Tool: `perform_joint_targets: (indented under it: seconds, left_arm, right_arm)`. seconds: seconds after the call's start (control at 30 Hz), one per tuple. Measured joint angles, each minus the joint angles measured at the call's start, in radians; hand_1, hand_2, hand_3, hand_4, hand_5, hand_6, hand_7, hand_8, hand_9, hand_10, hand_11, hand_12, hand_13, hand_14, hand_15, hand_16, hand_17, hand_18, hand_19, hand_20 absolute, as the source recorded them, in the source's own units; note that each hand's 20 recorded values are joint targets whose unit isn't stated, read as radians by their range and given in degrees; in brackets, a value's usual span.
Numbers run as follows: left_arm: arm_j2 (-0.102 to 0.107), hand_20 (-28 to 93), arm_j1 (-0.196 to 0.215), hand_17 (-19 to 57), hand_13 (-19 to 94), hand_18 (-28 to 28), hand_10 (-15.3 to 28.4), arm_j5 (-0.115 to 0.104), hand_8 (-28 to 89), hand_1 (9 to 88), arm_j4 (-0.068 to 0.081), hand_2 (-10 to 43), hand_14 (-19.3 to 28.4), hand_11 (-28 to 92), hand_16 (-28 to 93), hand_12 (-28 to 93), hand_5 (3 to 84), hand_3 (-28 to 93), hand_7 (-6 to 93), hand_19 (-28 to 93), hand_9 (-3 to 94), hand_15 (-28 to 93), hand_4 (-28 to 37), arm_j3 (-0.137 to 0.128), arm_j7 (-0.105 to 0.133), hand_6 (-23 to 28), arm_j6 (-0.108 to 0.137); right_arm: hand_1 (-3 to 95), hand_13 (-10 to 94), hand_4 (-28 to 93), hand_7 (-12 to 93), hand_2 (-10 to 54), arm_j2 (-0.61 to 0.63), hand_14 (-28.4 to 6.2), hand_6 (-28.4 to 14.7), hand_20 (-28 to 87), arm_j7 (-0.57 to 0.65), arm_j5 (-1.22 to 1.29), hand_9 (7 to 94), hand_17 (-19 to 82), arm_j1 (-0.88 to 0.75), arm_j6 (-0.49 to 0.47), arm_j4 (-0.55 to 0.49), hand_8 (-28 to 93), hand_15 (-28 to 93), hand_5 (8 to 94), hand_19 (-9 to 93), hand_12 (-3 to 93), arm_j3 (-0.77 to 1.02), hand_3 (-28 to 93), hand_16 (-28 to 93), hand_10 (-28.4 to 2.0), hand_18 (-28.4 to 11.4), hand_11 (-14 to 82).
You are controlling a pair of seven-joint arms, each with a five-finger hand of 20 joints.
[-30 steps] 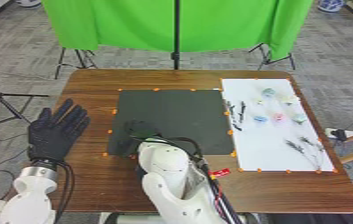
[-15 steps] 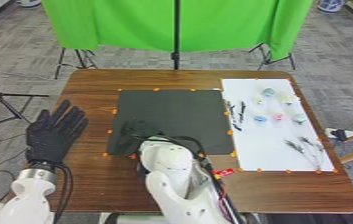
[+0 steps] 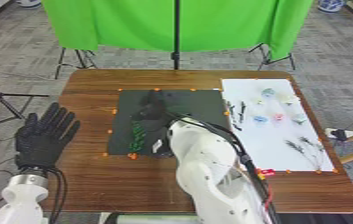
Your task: Arrange flowers
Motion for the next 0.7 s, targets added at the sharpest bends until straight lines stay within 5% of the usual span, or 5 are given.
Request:
perform_joint_targets:
  seconds: [0.1, 0.33, 0.53, 0.7]
  left_arm:
    - [-0.007, 15, 0.019, -4.6, 28, 14.7, 13.8, 0.004, -10, 26.2, -0.013, 15.3, 14.6, 23, -8, 10, 45.7, 73, 13.9, 36, 37.2, 40, -28.3, -0.019, 0.003, 7.1, -0.001]
    - [-0.008, 15, 0.027, -4.8, 29, 15.1, 13.9, 0.003, -10, 26.4, -0.017, 15.3, 15.0, 23, -7, 11, 46.4, 73, 14.3, 36, 38.6, 40, -28.3, -0.032, 0.011, 6.7, -0.004]
    - [-0.011, 15, 0.03, -4.9, 30, 15.3, 13.9, -0.069, -10, 26.4, -0.021, 15.3, 15.0, 23, -7, 11, 46.7, 73, 14.5, 37, 39.3, 40, -28.3, -0.042, 0.021, 6.7, -0.005]
    - [-0.014, 15, 0.045, -5.0, 30, 15.5, 14.1, -0.074, -10, 26.4, -0.034, 15.3, 15.4, 23, -7, 12, 47.3, 73, 15.0, 37, 40.1, 41, -28.3, -0.049, 0.027, 6.9, 0.006]
  right_arm:
    - [33.5, 27, -23, 12, -9.2, 0.059, -28.4, -10.8, 49, 0.016, 0.004, 41.4, 21, -0.01, -0.011, -0.036, -11, 65, 42.2, 79, 17.5, 0.095, 77, 14, -27.8, -28.4, 17.7]
    - [34.1, 28, -25, 12, -9.5, 0.282, -26.9, -11.0, 48, 0.11, 0.018, 42.6, 22, -0.07, -0.06, -0.1, -10, 63, 43.8, 79, 17.2, 0.297, 77, 13, -26.4, -28.4, 18.5]
    - [32.4, 27, -26, 13, -9.5, 0.415, -26.6, -11.1, 47, 0.191, 0.02, 42.5, 21, -0.258, 0.008, -0.133, -11, 62, 43.8, 79, 17.1, 0.54, 77, 13, -26.3, -28.4, 18.6]
    - [31.2, 29, -27, 13, -9.5, 0.455, -26.7, -12.0, 47, 0.262, 0.019, 45.9, 22, -0.422, 0.007, -0.177, -11, 63, 47.9, 81, 18.9, 0.694, 76, 13, -26.4, -28.4, 22.5]
